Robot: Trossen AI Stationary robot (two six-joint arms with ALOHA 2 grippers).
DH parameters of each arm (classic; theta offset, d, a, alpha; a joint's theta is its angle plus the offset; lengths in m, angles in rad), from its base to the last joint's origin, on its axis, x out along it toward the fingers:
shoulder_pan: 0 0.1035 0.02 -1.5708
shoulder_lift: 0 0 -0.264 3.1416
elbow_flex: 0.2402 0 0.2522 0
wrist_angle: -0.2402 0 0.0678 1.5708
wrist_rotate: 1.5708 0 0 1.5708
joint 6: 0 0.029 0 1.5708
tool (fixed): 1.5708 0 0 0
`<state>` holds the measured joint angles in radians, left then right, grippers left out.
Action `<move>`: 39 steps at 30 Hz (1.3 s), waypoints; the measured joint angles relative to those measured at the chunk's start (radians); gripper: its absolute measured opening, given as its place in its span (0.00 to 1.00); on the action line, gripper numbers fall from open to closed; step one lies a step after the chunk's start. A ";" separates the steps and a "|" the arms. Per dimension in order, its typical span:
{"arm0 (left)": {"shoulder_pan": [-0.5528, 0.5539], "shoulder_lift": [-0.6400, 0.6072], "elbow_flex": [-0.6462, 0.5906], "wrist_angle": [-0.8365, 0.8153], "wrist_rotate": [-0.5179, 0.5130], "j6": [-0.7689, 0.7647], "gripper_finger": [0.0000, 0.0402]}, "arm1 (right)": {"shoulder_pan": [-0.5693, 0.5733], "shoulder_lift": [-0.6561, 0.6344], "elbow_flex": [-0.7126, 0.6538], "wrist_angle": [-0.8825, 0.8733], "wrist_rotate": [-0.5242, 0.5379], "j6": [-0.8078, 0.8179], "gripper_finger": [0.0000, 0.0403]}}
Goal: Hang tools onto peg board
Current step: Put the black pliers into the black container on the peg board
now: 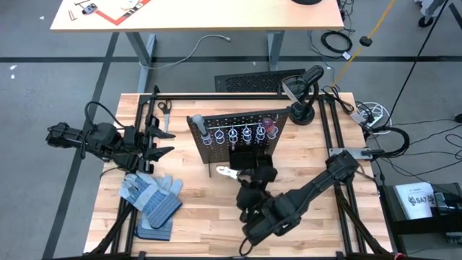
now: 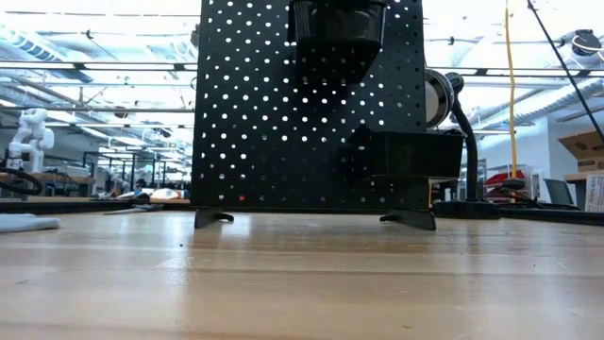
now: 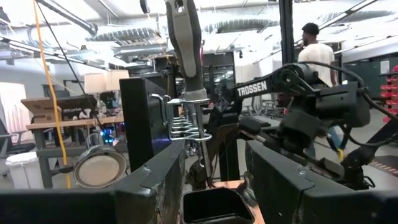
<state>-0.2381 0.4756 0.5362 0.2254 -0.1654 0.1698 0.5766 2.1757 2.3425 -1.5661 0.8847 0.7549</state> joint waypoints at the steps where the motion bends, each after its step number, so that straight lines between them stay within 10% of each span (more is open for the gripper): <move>1: 0.000 0.000 0.000 -0.001 0.000 -0.001 0.44 | -0.006 -0.004 0.000 -0.004 -0.002 0.014 0.03; 11: 0.000 0.000 0.000 -0.001 0.000 -0.004 0.44 | -0.083 -0.012 0.002 -0.004 -0.125 0.075 0.00; 39: 0.000 0.000 0.000 -0.003 0.000 -0.005 0.44 | -0.106 -0.012 0.001 -0.005 -0.029 0.166 0.01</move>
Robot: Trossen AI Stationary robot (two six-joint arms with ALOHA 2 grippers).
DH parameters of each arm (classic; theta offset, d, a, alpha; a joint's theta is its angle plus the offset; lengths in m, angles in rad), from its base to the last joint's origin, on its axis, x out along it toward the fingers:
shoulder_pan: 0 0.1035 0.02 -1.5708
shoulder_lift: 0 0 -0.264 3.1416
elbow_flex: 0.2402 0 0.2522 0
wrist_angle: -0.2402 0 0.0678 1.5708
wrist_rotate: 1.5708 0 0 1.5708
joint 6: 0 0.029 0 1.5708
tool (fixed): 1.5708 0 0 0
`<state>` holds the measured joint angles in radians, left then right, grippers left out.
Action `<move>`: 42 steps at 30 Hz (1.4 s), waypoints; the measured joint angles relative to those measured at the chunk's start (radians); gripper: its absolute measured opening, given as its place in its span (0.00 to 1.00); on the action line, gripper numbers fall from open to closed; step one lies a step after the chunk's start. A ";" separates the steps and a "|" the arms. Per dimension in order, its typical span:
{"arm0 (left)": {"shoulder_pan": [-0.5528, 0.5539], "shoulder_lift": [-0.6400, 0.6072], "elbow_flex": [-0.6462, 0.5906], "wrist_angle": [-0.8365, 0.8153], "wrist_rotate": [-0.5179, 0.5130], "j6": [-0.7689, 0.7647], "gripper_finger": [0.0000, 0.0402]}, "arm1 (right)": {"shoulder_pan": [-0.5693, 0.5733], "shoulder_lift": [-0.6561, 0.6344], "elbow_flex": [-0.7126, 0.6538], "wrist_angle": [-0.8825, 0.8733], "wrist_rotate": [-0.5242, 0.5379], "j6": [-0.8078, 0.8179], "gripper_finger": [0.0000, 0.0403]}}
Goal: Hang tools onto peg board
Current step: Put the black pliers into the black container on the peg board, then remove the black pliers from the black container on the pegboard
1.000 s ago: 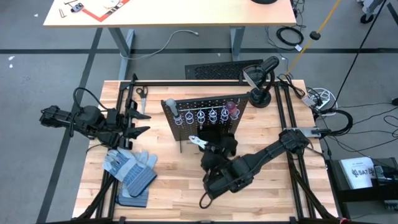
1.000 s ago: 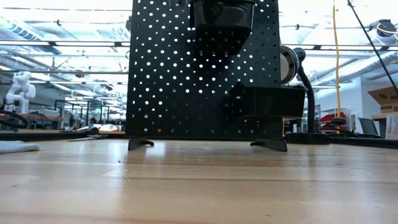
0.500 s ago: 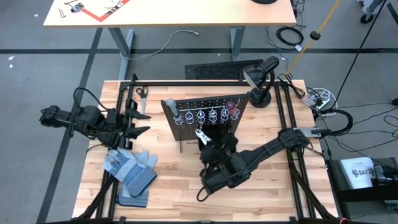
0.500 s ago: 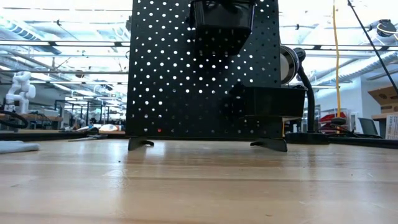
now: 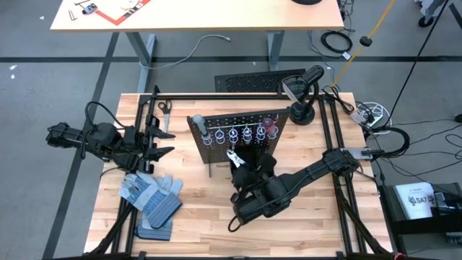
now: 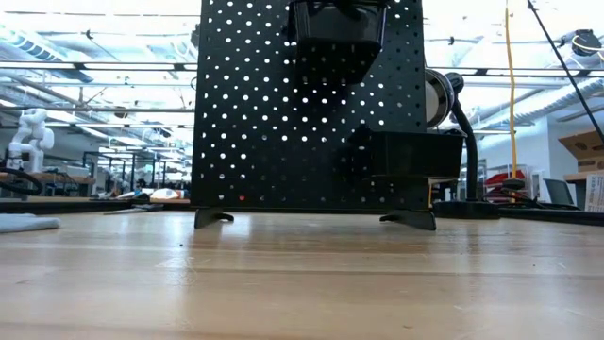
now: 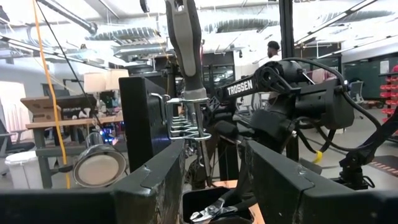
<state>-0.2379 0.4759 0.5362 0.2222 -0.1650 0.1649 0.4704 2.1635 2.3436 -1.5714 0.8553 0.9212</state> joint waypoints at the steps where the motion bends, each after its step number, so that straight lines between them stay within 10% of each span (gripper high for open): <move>1: 0.000 0.000 0.000 0.000 0.000 0.000 0.44 | 0.003 0.000 0.000 0.000 0.006 -0.005 0.02; 18: 0.000 0.000 0.000 -0.012 0.000 0.003 0.44 | 0.083 0.000 0.000 0.077 0.094 -0.224 0.39; 28: 0.000 0.002 0.000 -0.017 0.000 0.001 0.44 | 0.150 0.000 0.000 0.541 0.177 -0.710 0.30; 33: 0.000 0.002 0.000 -0.021 0.000 0.001 0.44 | 0.154 0.000 0.000 0.762 0.055 -0.940 0.09; 42: 0.000 0.002 0.000 -0.035 0.000 0.003 0.44 | 0.138 0.000 0.000 0.855 0.114 -1.020 0.00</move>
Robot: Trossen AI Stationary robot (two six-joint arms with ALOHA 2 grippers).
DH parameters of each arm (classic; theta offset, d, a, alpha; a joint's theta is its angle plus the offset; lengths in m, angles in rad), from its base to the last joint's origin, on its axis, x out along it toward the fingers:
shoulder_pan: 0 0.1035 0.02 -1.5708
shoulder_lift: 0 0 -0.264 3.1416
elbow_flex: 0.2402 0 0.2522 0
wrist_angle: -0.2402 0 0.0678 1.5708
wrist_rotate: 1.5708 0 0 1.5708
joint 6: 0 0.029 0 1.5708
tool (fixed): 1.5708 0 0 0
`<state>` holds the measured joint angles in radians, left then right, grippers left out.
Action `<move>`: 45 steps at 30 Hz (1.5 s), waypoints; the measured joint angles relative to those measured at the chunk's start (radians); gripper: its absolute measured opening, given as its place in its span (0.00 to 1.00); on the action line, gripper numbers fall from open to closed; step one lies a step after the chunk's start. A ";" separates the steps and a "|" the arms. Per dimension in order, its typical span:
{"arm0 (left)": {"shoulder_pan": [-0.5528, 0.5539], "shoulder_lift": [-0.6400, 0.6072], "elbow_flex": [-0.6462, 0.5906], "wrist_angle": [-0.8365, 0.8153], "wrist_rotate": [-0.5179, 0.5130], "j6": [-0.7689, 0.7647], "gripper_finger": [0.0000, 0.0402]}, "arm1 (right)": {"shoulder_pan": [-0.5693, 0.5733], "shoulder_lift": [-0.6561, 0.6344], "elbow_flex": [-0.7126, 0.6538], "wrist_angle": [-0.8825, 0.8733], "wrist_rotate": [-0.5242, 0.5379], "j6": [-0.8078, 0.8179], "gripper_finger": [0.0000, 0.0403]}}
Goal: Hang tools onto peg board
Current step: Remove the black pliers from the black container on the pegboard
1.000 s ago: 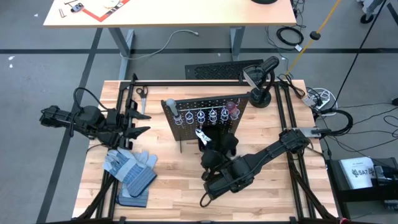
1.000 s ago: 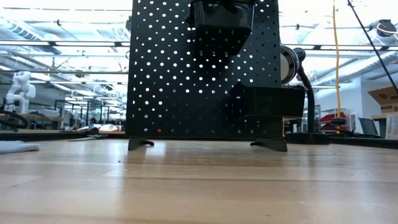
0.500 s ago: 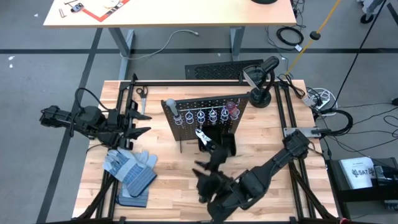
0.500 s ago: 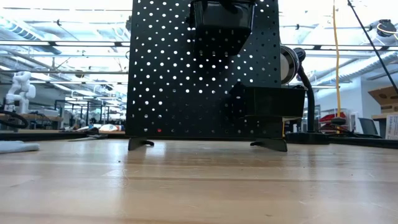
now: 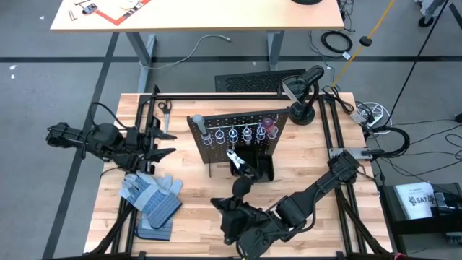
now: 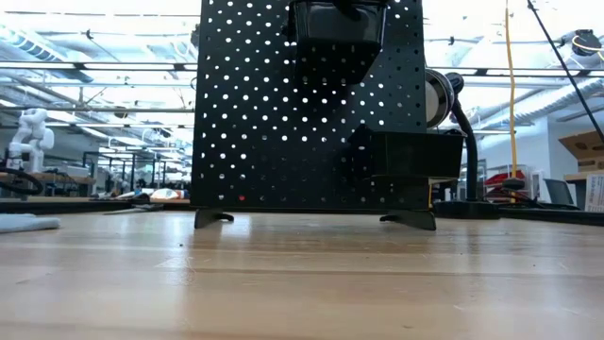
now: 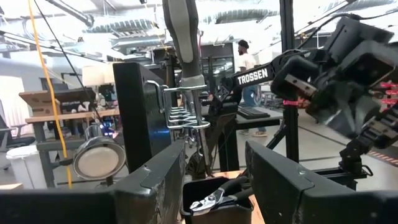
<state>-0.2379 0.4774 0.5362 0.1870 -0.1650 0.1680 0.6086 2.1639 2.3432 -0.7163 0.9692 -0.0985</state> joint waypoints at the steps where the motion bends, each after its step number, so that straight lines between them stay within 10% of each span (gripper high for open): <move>1: 0.000 0.000 0.000 -0.002 0.000 0.002 0.44 | -0.001 0.000 0.000 0.025 -0.004 -0.014 0.00; 11: 0.000 0.000 0.000 -0.011 0.000 0.000 0.44 | -0.013 0.000 0.000 0.446 -0.398 -0.282 0.00; 35: 0.000 0.000 0.000 -0.040 0.000 -0.005 0.44 | 0.085 -0.123 0.000 0.286 -0.101 -0.299 0.00; 45: 0.000 0.000 0.000 -0.032 0.000 -0.005 0.44 | 0.005 -0.241 -0.001 0.144 -0.192 -0.245 0.00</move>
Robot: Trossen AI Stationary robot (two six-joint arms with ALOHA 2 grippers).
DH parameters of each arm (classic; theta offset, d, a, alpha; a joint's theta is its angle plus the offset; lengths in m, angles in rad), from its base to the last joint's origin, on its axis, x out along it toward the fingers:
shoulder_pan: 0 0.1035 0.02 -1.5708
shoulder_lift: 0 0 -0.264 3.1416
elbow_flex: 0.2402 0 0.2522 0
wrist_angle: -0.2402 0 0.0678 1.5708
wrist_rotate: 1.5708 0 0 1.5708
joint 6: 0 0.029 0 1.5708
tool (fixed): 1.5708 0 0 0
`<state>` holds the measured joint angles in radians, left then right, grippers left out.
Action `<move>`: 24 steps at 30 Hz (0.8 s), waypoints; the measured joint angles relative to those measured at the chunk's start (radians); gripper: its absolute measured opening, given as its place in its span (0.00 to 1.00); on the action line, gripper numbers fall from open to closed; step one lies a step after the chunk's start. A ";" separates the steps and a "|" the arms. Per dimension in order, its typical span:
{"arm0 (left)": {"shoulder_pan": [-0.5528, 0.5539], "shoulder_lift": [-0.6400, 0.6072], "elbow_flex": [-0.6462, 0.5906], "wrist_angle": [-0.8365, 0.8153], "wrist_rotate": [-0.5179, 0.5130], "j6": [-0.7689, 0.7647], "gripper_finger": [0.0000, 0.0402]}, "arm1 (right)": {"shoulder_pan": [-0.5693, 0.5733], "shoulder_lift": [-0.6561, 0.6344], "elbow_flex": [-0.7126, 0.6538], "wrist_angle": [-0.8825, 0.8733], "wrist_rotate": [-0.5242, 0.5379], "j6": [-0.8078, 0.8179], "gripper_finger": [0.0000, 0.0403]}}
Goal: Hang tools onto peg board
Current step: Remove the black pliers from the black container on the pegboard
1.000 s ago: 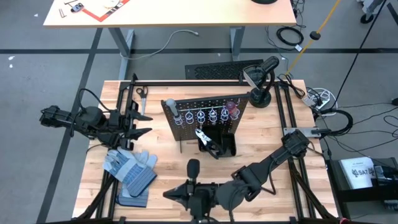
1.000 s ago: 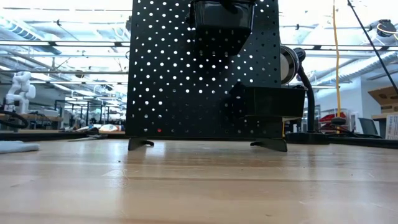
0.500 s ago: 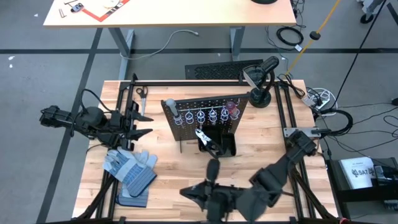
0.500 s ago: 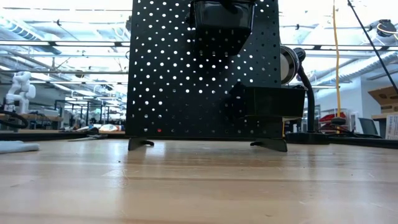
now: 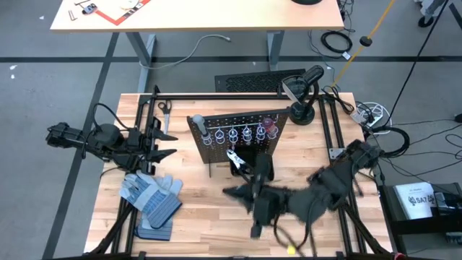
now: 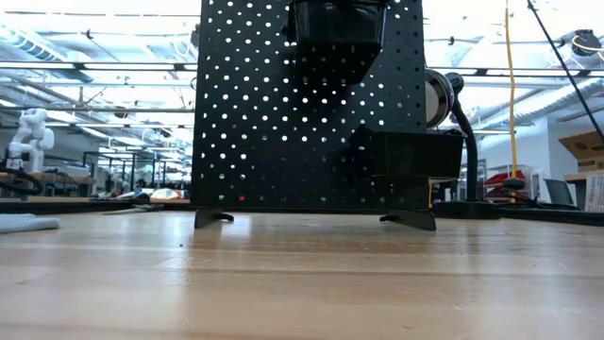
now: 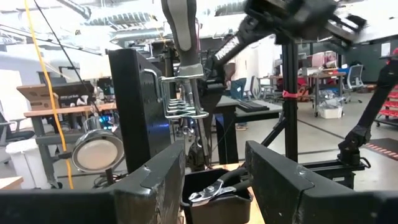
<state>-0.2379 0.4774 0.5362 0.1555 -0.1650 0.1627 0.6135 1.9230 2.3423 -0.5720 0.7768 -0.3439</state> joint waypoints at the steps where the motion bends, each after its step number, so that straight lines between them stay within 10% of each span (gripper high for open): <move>1: 0.000 0.000 0.000 0.000 0.000 0.000 0.44 | -0.011 -0.021 -0.001 -0.004 -0.002 -0.012 0.00; 13: 0.000 0.000 0.000 -0.005 0.000 -0.001 0.44 | -0.099 -0.355 0.001 -0.194 -0.019 -0.046 0.00; 24: 0.001 0.000 0.000 0.025 -0.011 0.026 0.44 | -0.103 -0.621 -0.076 -0.613 -0.015 0.239 0.00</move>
<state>-0.2371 0.4774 0.5362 0.1806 -0.1761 0.1891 0.5103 1.3021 2.2659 -1.1852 0.7616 -0.1045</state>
